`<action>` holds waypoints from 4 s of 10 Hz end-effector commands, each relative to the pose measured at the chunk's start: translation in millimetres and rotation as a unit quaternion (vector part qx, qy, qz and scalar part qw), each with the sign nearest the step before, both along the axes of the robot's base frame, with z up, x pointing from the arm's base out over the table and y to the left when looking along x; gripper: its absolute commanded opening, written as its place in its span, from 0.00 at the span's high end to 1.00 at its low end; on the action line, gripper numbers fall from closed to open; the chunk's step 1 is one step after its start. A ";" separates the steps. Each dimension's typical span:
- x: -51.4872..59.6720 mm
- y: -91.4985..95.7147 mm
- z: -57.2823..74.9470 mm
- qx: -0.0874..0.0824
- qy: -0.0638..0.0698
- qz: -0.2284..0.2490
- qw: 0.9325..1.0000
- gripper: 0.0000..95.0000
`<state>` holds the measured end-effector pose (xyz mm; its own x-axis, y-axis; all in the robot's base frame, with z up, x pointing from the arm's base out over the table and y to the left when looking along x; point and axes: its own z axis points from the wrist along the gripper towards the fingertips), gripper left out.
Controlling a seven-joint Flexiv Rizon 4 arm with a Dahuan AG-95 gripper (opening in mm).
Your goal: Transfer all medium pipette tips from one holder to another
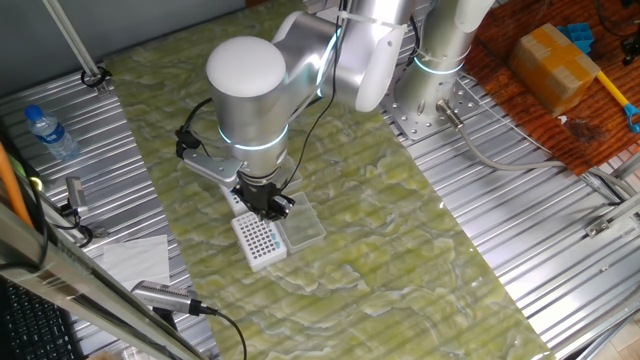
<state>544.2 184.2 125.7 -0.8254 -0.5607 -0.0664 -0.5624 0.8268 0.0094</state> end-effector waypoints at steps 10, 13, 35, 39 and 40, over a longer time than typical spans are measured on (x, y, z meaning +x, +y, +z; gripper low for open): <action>-0.3 0.8 -8.7 -0.001 -0.004 0.009 1.000 1.00; -1.3 -0.4 -11.9 -0.005 -0.005 0.031 1.000 0.80; 36.7 -110.1 -38.7 -0.040 -0.021 0.209 0.977 0.80; 35.1 -110.4 -39.7 -0.021 -0.013 0.216 0.976 0.60; 35.1 -110.4 -39.7 -0.020 0.002 0.213 0.977 0.60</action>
<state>578.6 73.3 87.0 -0.5098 -0.8585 -0.0554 -0.8588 0.5116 -0.0257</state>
